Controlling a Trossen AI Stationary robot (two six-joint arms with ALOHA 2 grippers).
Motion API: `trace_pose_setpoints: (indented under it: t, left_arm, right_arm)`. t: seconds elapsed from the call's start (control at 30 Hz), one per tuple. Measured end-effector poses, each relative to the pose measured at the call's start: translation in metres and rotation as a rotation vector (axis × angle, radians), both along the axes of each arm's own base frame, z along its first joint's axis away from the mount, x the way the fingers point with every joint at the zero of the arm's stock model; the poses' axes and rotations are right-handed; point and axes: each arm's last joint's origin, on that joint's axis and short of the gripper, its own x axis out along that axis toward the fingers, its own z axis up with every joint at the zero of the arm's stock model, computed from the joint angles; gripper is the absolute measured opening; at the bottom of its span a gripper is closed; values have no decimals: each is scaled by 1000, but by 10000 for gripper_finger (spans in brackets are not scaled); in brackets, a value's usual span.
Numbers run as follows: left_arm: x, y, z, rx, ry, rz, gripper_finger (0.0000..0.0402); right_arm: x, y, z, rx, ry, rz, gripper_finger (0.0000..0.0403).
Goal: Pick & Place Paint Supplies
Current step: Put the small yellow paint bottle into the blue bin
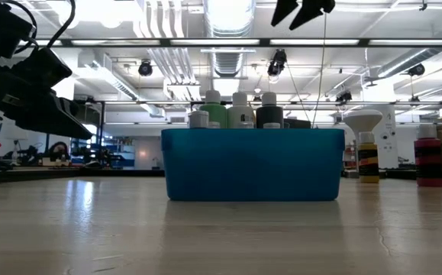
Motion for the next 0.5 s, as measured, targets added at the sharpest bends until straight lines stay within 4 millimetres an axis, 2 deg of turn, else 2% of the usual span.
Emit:
trace_pose_setpoints:
  t: [0.33, 0.5]
  left_arm:
    - [0, 0, 0, 0, 0, 0, 7]
    - [0, 0, 0, 0, 0, 0, 7]
  right_arm:
    - [3, -1, 4, 2, -74, -11, 363]
    - [2, 0, 3, -8, -43, 1, 363]
